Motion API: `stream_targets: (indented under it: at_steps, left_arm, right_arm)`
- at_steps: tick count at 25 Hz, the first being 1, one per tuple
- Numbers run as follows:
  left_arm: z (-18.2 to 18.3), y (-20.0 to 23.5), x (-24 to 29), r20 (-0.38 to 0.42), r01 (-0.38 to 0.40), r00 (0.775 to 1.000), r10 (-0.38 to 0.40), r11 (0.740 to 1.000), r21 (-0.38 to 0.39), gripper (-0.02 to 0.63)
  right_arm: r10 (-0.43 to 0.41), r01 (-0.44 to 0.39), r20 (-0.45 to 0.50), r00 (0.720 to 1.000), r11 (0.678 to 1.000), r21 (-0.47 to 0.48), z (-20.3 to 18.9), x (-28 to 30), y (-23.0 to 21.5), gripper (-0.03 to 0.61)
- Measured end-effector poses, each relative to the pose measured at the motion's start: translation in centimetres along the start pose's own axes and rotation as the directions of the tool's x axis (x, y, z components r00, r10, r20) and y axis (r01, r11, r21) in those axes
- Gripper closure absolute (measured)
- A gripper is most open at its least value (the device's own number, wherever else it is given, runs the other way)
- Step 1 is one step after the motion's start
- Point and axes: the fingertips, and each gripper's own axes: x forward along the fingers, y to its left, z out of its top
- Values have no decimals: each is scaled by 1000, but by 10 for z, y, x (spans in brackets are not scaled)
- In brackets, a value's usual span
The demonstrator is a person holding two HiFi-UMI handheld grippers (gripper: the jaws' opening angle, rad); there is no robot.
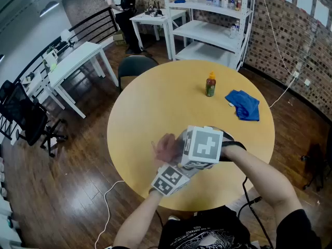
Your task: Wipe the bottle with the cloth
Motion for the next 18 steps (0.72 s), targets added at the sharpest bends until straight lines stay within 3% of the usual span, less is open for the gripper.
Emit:
stream_targets:
  at_steps: [4, 10, 18]
  left_arm:
    - [0, -3, 2, -2, -1, 1000, 1, 1000, -2, 362]
    - [-1, -2, 2, 0, -7, 1000, 7, 1000, -16, 361]
    - [1, 0, 1, 1, -9, 1000, 9, 1000, -13, 362]
  right_arm:
    - [43, -42, -27, 999, 999, 33, -9, 7, -14, 479]
    - [95, -105, 60, 994, 975, 197, -22, 10, -39, 479]
    - [5, -121, 260, 966, 894, 431, -48, -7, -76, 479]
